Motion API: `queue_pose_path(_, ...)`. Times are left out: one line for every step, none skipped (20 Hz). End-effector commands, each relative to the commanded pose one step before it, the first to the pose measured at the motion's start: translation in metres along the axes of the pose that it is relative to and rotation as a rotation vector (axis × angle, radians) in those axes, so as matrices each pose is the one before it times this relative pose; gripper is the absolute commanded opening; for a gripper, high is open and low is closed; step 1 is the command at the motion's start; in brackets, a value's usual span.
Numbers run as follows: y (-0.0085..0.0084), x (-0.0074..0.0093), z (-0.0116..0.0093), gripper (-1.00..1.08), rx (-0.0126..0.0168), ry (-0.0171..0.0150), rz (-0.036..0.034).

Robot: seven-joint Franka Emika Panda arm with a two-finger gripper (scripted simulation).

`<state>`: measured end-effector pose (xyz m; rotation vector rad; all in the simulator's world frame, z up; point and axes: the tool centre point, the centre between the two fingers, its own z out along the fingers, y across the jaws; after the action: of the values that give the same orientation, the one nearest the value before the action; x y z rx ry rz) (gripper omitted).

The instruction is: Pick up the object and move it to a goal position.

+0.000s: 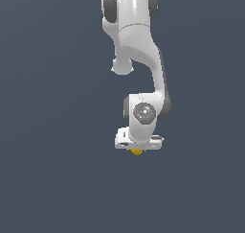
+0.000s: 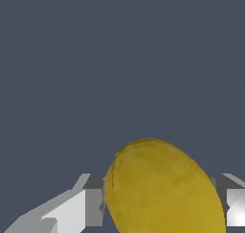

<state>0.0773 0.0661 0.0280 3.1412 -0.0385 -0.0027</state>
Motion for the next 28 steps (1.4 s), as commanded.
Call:
queue_pose_path(-0.00048,0.00003,-0.0026,-1.0,0.00014,0.00086,-0.00015)
queue_pose_path(-0.00033,-0.00021,-0.00203,-1.0,0.0,0.0,0.0)
queue_pose_path(-0.00042,-0.00027,-0.00262,-1.0,0.0,0.0,0.0)
queue_pose_path(-0.00052,-0.00033,-0.00322,-1.0,0.0,0.0,0.0)
queue_pose_path(-0.00062,-0.00039,-0.00383,-1.0,0.0,0.0,0.0)
queue_pose_path(-0.00072,-0.00046,-0.00446,-1.0,0.0,0.0,0.0)
queue_pose_path(-0.00082,-0.00052,-0.0051,-1.0,0.0,0.0,0.0)
queue_pose_path(-0.00093,-0.00058,-0.00577,-1.0,0.0,0.0,0.0)
queue_pose_path(-0.00104,-0.00065,-0.00646,-1.0,0.0,0.0,0.0)
queue_pose_path(-0.00115,-0.00072,-0.00717,-1.0,0.0,0.0,0.0)
queue_pose_path(-0.00127,-0.00078,-0.00792,-1.0,0.0,0.0,0.0)
queue_pose_path(-0.00139,-0.00085,-0.00865,-1.0,0.0,0.0,0.0)
queue_pose_path(-0.00149,-0.00091,-0.00933,-1.0,0.0,0.0,0.0)
queue_pose_path(-0.00159,-0.00096,-0.00995,-1.0,0.0,0.0,0.0)
queue_pose_path(-0.00168,-0.001,-0.01053,-1.0,0.0,0.0,0.0)
queue_pose_path(-0.00177,-0.00103,-0.01106,-1.0,0.0,0.0,0.0)
queue_pose_path(-0.00185,-0.00107,-0.01156,-1.0,0.0,0.0,0.0)
queue_pose_path(-0.00189,-0.00107,-0.01187,-1.0,0.0,0.0,0.0)
queue_pose_path(-0.0019,-0.00105,-0.01188,-1.0,0.0,0.0,0.0)
queue_pose_path(-0.00189,-0.00103,-0.01185,-1.0,0.0,0.0,0.0)
queue_pose_path(-0.00189,-0.001,-0.0118,-1.0,0.0,0.0,0.0)
queue_pose_path(-0.00188,-0.00097,-0.01174,-1.0,0.0,0.0,0.0)
queue_pose_path(-0.00193,-0.00105,-0.01205,-1.0,-0.0004,0.00056,0.00004)
queue_pose_path(-0.00188,-0.00092,-0.01168,-1.0,0.0,0.0,0.0)
queue_pose_path(-0.00187,-0.00088,-0.01162,-1.0,0.0,0.0,0.0)
queue_pose_path(-0.00186,-0.00084,-0.01155,-1.0,0.0,0.0,0.0)
queue_pose_path(-0.00186,-0.0008,-0.01145,-1.0,0.0,0.0,0.0)
queue_pose_path(-0.00185,-0.00074,-0.01134,-1.0,0.0,0.0,0.0)
